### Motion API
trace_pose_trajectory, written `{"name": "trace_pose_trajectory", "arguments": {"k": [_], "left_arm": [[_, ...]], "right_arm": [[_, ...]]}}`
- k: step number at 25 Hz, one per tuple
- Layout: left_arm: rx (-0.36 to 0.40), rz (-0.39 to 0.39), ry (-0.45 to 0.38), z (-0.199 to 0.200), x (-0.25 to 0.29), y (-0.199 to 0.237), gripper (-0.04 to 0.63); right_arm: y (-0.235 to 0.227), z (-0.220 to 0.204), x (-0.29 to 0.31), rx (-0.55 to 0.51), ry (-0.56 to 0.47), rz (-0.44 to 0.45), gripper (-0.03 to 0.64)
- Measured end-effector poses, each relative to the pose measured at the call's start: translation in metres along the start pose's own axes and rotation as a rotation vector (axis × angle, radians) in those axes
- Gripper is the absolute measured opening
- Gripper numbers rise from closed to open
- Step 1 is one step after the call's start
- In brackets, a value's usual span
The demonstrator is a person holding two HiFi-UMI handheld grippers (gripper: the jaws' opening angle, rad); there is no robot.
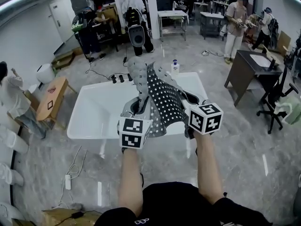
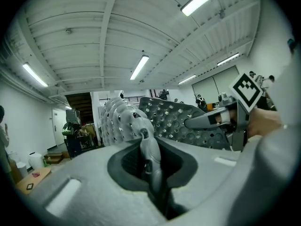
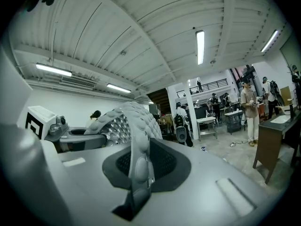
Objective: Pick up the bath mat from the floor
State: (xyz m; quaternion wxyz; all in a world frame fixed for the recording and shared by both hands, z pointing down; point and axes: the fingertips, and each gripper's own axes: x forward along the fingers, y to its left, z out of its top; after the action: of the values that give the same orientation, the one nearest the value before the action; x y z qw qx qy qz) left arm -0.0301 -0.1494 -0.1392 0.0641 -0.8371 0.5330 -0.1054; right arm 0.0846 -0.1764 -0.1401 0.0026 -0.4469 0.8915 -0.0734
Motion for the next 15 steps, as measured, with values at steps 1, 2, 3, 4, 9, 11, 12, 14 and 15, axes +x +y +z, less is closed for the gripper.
{"name": "trace_pose_trajectory", "arguments": {"k": [1, 2, 3, 4, 9, 11, 12, 14, 15], "left_arm": [[-0.001, 0.000, -0.001, -0.0003, 0.0002, -0.0005, 0.029], [-0.002, 0.001, -0.003, -0.0001, 0.0001, -0.0006, 0.029], [-0.004, 0.001, -0.006, 0.0005, -0.0004, -0.0005, 0.029], [-0.006, 0.001, -0.008, 0.0012, -0.0011, -0.0008, 0.029], [0.002, 0.004, -0.018, 0.0038, -0.0033, -0.0040, 0.029], [0.003, 0.006, -0.022, 0.0047, -0.0040, -0.0039, 0.029], [0.003, 0.007, -0.024, 0.0049, -0.0045, -0.0036, 0.029], [0.003, 0.010, -0.025, 0.0045, -0.0056, -0.0028, 0.029], [0.003, 0.011, -0.023, 0.0037, -0.0065, -0.0025, 0.029]], "right_arm": [[-0.0010, -0.0004, -0.0006, 0.002, -0.001, -0.001, 0.025], [-0.0018, -0.0005, -0.0008, 0.003, -0.002, -0.001, 0.025], [-0.0023, -0.0004, -0.0011, 0.004, -0.002, -0.002, 0.025], [-0.0027, -0.0003, -0.0018, 0.003, -0.002, -0.003, 0.025], [-0.0064, 0.0007, -0.0060, -0.001, -0.009, -0.009, 0.025], [-0.0066, 0.0019, -0.0066, 0.000, -0.015, -0.010, 0.025], [-0.0061, 0.0027, -0.0067, 0.000, -0.019, -0.010, 0.025], [-0.0046, 0.0041, -0.0069, -0.001, -0.024, -0.011, 0.025], [-0.0035, 0.0042, -0.0070, -0.002, -0.025, -0.011, 0.025]]}}
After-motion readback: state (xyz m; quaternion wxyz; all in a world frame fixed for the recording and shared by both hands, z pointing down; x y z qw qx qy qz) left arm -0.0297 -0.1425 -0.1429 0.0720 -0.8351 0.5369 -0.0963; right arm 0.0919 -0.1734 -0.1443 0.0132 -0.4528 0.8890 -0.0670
